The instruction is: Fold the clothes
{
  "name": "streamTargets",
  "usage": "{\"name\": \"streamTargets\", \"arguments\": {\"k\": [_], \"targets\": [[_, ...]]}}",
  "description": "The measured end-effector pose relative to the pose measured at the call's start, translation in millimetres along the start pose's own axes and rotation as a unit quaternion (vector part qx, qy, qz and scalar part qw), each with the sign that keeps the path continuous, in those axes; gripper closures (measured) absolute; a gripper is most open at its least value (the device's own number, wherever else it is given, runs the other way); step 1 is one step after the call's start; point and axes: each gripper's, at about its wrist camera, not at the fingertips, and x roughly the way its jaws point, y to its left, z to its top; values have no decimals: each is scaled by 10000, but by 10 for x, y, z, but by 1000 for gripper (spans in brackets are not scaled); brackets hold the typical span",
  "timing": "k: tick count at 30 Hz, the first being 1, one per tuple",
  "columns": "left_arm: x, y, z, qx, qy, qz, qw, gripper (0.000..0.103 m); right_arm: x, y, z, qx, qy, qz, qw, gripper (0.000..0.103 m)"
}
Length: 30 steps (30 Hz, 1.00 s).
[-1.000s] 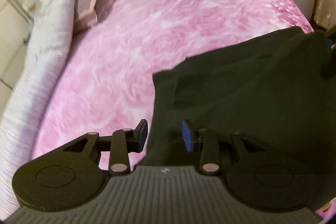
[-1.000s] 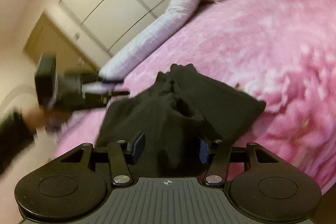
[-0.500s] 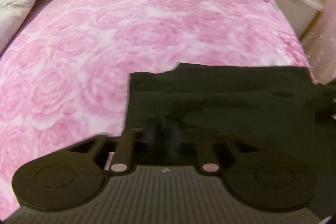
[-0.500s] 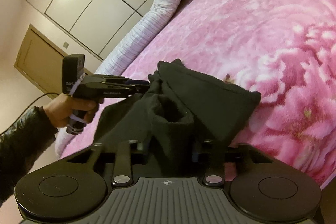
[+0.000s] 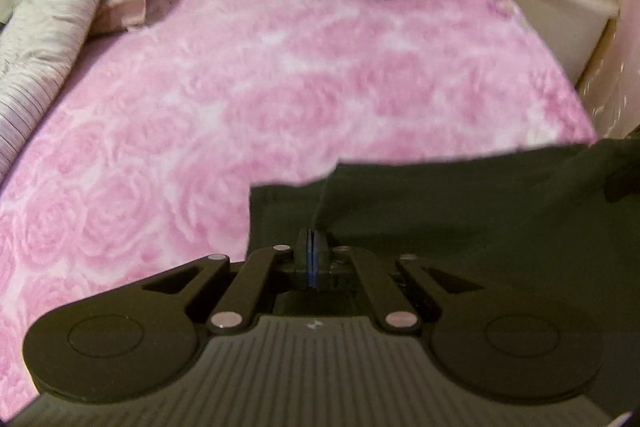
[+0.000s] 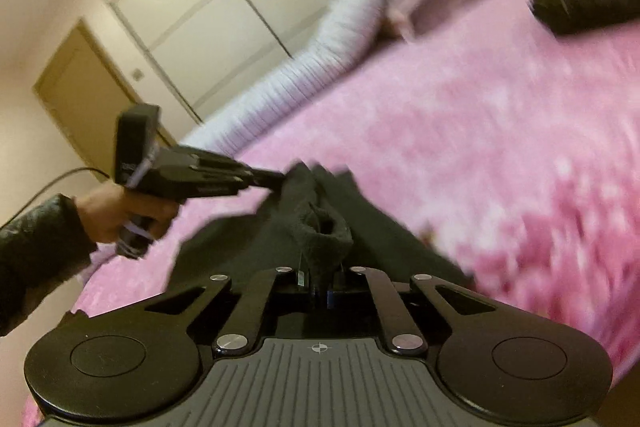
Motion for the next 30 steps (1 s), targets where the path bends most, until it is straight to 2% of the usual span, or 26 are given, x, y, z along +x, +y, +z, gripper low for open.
{"name": "streamTargets", "arguments": {"k": [2, 5, 7, 9, 11, 13, 16, 18, 20, 25, 28, 30], "targets": [[26, 14, -38, -88, -26, -20, 10000, 103, 45, -102, -32, 278, 127, 6, 9995, 100], [-16, 60, -64, -193, -30, -54, 9998, 103, -14, 57, 63, -160, 51, 154, 9997, 100], [-9, 113, -56, -234, 42, -71, 9997, 95, 8, 92, 94, -291, 211, 230, 9991, 99], [8, 181, -25, -326, 34, -8, 9995, 79, 60, 17, 58, -179, 368, 209, 9989, 99], [53, 227, 7, -355, 16, 41, 9994, 71, 100, -67, 17, -20, 499, 190, 9986, 99], [136, 278, 12, -426, 115, -125, 9989, 70, 87, -103, -19, 82, 511, 194, 9985, 99], [215, 361, 12, -613, 192, -431, 9970, 78, 72, -89, -43, 88, 482, 146, 9987, 99], [195, 336, 10, -609, 207, -494, 9967, 95, 71, -82, -49, 100, 487, 136, 9987, 99], [143, 278, -8, -504, 145, -480, 9975, 98, 72, -76, -53, 113, 496, 131, 9986, 99], [-210, 243, -62, -588, -482, -340, 9965, 99, 7, 15, -10, -54, 357, 140, 9992, 99], [-430, 306, -7, -725, -883, -246, 9931, 99, -134, 115, 60, -333, 18, 137, 9993, 99], [-342, 303, 1, -747, -838, -245, 9934, 99, -194, 167, 92, -500, -183, 95, 9985, 99]]}}
